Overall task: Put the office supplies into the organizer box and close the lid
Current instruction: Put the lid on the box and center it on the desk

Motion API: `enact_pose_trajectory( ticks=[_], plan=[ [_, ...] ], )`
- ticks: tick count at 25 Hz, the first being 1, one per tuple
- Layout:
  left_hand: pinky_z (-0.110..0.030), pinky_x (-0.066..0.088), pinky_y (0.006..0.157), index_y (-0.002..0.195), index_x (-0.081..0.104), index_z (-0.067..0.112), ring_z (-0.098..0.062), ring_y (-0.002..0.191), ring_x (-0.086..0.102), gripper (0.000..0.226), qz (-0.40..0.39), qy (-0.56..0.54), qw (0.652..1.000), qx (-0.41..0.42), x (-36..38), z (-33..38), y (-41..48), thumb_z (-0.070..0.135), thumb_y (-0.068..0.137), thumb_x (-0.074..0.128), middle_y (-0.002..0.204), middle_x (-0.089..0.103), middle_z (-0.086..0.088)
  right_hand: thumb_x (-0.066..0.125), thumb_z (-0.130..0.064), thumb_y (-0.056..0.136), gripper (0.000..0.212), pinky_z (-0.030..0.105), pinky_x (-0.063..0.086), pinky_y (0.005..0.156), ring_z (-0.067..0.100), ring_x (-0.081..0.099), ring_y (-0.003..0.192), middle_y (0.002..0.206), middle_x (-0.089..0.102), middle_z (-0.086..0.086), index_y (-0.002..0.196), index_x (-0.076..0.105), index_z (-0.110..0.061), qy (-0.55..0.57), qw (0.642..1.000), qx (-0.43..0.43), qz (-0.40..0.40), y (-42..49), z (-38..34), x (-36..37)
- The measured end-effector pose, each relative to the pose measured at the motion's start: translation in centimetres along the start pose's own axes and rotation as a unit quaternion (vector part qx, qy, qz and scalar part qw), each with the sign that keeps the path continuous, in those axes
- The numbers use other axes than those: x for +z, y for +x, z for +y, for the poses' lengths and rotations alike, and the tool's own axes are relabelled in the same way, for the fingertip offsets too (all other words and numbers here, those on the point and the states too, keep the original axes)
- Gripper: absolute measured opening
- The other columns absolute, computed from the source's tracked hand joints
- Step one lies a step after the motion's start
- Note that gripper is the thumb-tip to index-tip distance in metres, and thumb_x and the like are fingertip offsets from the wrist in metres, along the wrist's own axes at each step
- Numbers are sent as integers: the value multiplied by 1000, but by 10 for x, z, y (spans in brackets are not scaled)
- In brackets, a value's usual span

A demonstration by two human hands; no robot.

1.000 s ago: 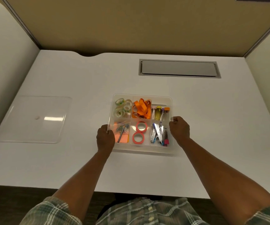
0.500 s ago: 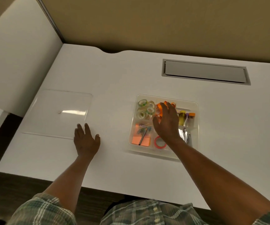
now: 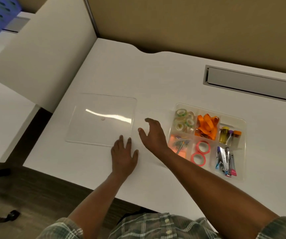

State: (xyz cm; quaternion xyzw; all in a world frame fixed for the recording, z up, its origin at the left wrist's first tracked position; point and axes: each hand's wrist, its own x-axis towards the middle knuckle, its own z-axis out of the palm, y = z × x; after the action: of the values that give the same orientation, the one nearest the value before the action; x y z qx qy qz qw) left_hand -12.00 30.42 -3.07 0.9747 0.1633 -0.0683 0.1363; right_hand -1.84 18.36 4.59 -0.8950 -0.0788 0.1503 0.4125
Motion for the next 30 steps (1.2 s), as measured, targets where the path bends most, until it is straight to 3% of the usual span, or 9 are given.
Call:
enact_pose_trajectory(
  ticks=[5, 9, 11, 13, 16, 18, 20, 26, 30],
  plan=[
    [-49, 35, 110, 148, 39, 19, -36, 139, 38, 61, -29, 3, 995, 92, 16, 13, -23, 51, 96, 42, 156, 33, -17, 60, -43, 92, 71, 39, 36, 111, 30, 41, 138, 150, 41, 14, 151, 33, -14, 72, 980, 180, -35, 8, 0, 24],
    [-47, 34, 112, 148, 39, 21, -32, 141, 36, 59, 18, -28, 988, 151, 16, 4, -22, 51, 97, 42, 158, 29, -13, 60, -45, 91, 72, 46, 39, 112, 33, 40, 138, 152, 39, 13, 151, 32, -16, 65, 973, 222, -18, 9, 7, 29],
    [-48, 34, 110, 147, 40, 16, -34, 139, 36, 62, 76, -48, 992, 91, 2, -14, -4, 47, 95, 49, 156, 31, -17, 60, -45, 90, 72, 46, 39, 112, 33, 41, 137, 150, 40, 13, 150, 33, -17, 67, 972, 224, -11, 10, 8, 28],
    [-54, 32, 108, 146, 40, 10, -41, 137, 34, 67, 109, -55, 991, -47, -14, -43, 18, 46, 92, 52, 154, 31, -23, 60, -45, 90, 71, 45, 39, 111, 32, 42, 136, 149, 40, 13, 149, 34, -16, 67, 972, 227, -11, 11, 8, 28],
    [-61, 19, 113, 149, 27, 7, -45, 142, 20, 76, 48, -97, 950, -293, -33, -88, 47, 49, 91, 54, 155, 19, -28, 61, -44, 90, 70, 42, 41, 108, 31, 44, 135, 149, 41, 12, 149, 35, -17, 81, 967, 241, -11, 10, 8, 29],
    [-60, 26, 109, 142, 32, 5, -45, 136, 27, 74, 33, -122, 919, -374, -42, -103, 60, 50, 89, 56, 147, 30, -28, 61, -43, 90, 70, 37, 40, 103, 30, 45, 134, 149, 41, 12, 150, 34, -17, 107, 960, 257, -11, 10, 6, 33],
    [-56, 36, 100, 132, 42, 3, -43, 124, 39, 66, 52, -128, 915, -379, -47, -103, 67, 48, 87, 58, 132, 41, -25, 62, -42, 90, 71, 34, 40, 98, 29, 45, 134, 149, 41, 11, 150, 34, -17, 137, 951, 276, -16, 10, 4, 35],
    [-51, 37, 99, 124, 54, 10, -40, 120, 44, 41, 134, -174, 894, -391, -59, -100, 62, 35, 91, 57, 126, 49, -22, 63, -33, 91, 54, 37, 47, 102, 28, 56, 122, 137, 53, 9, 140, 49, -16, 177, 939, 295, 13, 14, 8, 13],
    [-50, 40, 97, 121, 54, 10, -40, 118, 46, 33, 181, -221, 886, -366, -77, -74, 67, 26, 92, 57, 125, 50, -21, 50, -13, 94, 25, 30, 51, 63, 18, 59, 71, 93, 63, 4, 116, 62, -13, 310, 911, 270, 28, 21, -1, -16]
  ],
)
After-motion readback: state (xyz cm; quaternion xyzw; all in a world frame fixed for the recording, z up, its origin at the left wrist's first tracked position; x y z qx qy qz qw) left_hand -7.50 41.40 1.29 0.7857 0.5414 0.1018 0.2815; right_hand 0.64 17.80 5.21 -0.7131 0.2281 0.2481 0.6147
